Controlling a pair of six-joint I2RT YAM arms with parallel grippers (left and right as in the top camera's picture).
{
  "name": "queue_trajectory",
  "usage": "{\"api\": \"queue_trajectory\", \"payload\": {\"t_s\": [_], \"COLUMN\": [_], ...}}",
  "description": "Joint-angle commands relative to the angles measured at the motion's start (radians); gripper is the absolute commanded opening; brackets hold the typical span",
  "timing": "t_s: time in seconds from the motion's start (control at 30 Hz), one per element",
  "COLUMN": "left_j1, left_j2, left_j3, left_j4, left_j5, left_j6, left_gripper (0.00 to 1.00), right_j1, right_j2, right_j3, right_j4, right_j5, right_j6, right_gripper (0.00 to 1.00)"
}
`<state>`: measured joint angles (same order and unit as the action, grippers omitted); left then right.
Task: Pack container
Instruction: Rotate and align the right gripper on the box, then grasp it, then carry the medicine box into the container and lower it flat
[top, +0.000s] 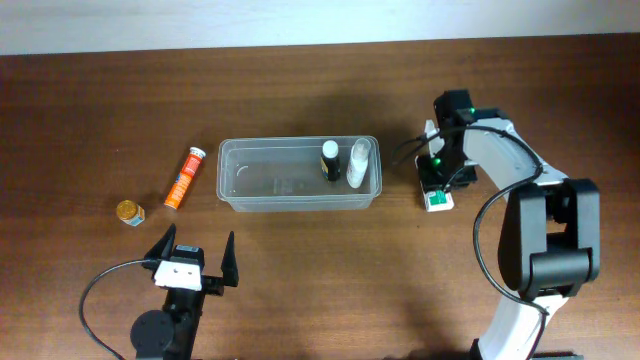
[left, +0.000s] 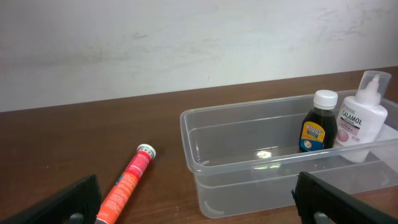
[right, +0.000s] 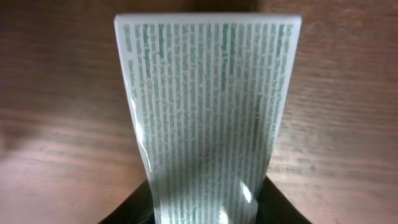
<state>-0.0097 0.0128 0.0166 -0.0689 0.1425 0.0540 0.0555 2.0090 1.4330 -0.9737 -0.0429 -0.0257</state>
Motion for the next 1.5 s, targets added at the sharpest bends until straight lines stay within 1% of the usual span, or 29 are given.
{"api": "queue_trajectory", "payload": {"t_s": [0.0, 0.17, 0.37, 0.6, 0.67, 0.87, 1.1, 1.13, 1.2, 1.27, 1.43, 1.47], "left_j1": [0.004, 0.004, 0.004, 0.004, 0.004, 0.004, 0.004, 0.004, 0.004, 0.004, 0.004, 0.004], "left_j2": [-0.008, -0.008, -0.008, -0.008, -0.008, -0.008, -0.008, -0.008, -0.008, -0.008, -0.008, -0.008], "left_j3": [-0.008, -0.008, -0.008, -0.008, -0.008, -0.008, -0.008, -0.008, -0.008, -0.008, -0.008, -0.008], "left_j4": [0.000, 0.000, 0.000, 0.000, 0.000, 0.000, 0.000, 0.000, 0.000, 0.000, 0.000, 0.000], "left_j5": [0.000, 0.000, 0.000, 0.000, 0.000, 0.000, 0.000, 0.000, 0.000, 0.000, 0.000, 0.000], "left_j6": [0.016, 0.016, 0.016, 0.016, 0.016, 0.016, 0.016, 0.016, 0.016, 0.016, 0.016, 0.016], "left_gripper": [0.99, 0.99, 1.00, 0.99, 1.00, 0.99, 0.99, 0.99, 0.99, 0.99, 0.99, 0.99], "right_j1": [-0.003, 0.024, 0.142, 0.350, 0.433, 0.558, 0.592, 0.592, 0.592, 0.592, 0.592, 0.592], "right_j2": [-0.072, -0.134, -0.200, -0.228, -0.228, -0.206, -0.122, -0.109, -0.087, -0.070, -0.056, -0.056], "right_j3": [0.119, 0.273, 0.408, 0.418, 0.418, 0.418, 0.418, 0.418, 0.418, 0.418, 0.418, 0.418], "right_j4": [-0.048, -0.168, -0.240, -0.244, -0.241, -0.196, -0.129, -0.124, -0.117, -0.114, -0.107, -0.106], "right_j5": [-0.010, -0.010, -0.005, -0.001, -0.001, 0.002, 0.002, 0.002, 0.002, 0.004, 0.039, 0.040], "right_j6": [0.007, -0.022, -0.089, -0.182, -0.230, -0.309, -0.314, -0.314, -0.314, -0.314, -0.316, -0.323], "right_gripper": [0.38, 0.38, 0.38, 0.38, 0.38, 0.38, 0.37, 0.36, 0.32, 0.30, 0.32, 0.35]}}
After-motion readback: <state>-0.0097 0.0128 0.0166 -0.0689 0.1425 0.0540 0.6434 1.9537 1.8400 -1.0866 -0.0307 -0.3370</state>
